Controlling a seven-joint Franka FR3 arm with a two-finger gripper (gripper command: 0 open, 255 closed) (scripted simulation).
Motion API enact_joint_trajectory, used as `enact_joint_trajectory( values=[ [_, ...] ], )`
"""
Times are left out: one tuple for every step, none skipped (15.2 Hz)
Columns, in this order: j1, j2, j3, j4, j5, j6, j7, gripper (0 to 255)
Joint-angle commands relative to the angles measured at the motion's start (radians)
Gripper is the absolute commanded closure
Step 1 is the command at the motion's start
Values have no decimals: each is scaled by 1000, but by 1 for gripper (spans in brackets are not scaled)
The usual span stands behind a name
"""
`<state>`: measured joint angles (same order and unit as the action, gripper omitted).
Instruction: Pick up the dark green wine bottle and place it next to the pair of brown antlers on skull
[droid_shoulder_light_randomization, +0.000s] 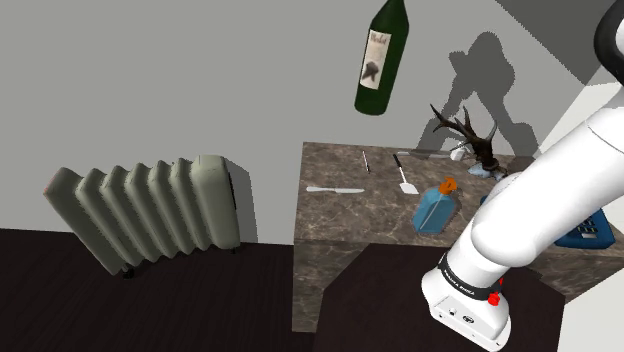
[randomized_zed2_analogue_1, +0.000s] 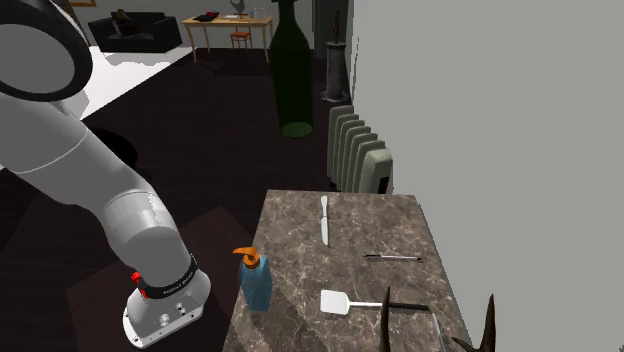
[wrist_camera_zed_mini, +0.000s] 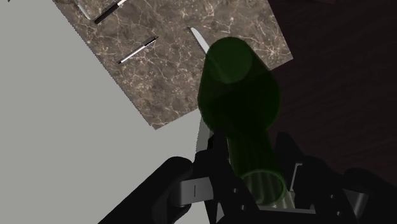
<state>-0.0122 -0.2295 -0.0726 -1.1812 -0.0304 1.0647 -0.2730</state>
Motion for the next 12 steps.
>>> enact_joint_trajectory(
  values=[
    [-14,-38,-29,-36,-6,0,-47,255],
    [-21,-58,-44,-55,-10,-1,-69,255],
    [-27,-78,-59,-72,-15,-3,-93,255],
    [-33,-95,-75,-86,-21,-5,-116,255],
    [-39,-112,-90,-100,-27,-7,-140,255],
    [-45,-128,-106,-111,-33,-10,-163,255],
    [-50,-142,-122,-121,-40,-14,-188,255],
    [-55,-155,-139,-129,-48,-17,-212,255],
    [-60,-167,-156,-136,-55,-21,-237,255],
    [-65,-178,-173,-141,-63,-25,-262,255],
    [-69,-188,-191,-145,-72,-29,-287,255],
    [-74,-197,-209,-148,-80,-33,-313,255]
  ],
)
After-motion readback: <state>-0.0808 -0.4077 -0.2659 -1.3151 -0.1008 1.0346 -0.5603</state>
